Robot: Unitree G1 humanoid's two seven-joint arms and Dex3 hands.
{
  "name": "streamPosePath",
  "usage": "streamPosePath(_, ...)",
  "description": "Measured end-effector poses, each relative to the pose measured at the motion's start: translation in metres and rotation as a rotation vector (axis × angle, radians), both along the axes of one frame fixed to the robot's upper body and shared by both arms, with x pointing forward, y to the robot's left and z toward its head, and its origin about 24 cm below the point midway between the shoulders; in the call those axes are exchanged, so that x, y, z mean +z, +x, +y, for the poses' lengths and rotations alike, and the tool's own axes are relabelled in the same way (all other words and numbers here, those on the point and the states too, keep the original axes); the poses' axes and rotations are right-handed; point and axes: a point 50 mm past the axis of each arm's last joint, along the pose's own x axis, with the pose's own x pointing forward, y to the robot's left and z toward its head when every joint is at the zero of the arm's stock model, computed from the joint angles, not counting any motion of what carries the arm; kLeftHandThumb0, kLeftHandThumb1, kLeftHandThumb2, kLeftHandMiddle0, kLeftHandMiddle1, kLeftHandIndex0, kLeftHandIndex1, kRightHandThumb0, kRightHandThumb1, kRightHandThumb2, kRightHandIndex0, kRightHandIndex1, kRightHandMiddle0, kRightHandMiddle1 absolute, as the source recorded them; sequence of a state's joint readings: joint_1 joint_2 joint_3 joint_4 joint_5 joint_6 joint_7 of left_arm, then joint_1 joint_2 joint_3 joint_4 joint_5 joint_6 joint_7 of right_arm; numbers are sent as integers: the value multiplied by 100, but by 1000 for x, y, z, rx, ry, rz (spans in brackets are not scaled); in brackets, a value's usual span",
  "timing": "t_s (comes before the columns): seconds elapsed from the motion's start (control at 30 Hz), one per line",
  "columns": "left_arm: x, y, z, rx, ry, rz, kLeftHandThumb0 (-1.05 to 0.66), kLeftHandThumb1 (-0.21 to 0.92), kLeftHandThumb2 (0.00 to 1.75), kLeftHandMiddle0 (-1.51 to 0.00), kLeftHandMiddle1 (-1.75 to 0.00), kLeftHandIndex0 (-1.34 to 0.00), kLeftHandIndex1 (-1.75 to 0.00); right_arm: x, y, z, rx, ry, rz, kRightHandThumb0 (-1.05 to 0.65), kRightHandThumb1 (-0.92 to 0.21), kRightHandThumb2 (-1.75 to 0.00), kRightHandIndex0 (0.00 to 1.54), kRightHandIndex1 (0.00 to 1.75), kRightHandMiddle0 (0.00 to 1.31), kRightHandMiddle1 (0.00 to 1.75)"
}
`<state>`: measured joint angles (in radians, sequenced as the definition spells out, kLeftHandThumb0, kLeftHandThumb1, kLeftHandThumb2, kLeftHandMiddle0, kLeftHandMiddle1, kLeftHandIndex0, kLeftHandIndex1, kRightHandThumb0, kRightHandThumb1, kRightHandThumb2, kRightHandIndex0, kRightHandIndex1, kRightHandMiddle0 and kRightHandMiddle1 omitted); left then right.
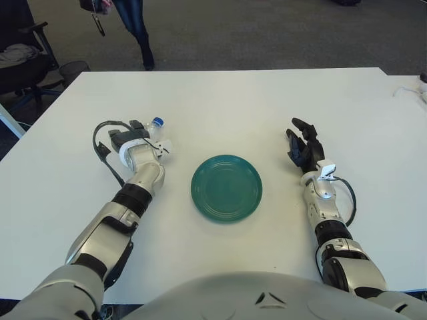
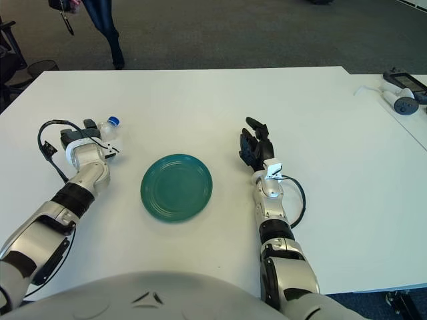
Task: Put the bottle into the plate.
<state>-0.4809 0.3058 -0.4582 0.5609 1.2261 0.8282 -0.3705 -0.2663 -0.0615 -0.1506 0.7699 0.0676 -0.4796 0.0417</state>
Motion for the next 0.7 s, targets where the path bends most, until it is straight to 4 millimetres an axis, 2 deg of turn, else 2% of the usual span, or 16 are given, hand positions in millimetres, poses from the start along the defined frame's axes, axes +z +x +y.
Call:
streamPosePath(0.57,-11,9,-2,50,27,-64,-88,92,27,-30,-15,-2,-1,0,0,0,1,0,2,-57,-88,-56,44,3,0,82)
streamPosePath(0.7,-14,9,-4,72,14,-107,-83,91,22,-35,-17,-1,-19,0,0,0,1,0,2,-55,-88,-57,42,2,0,79)
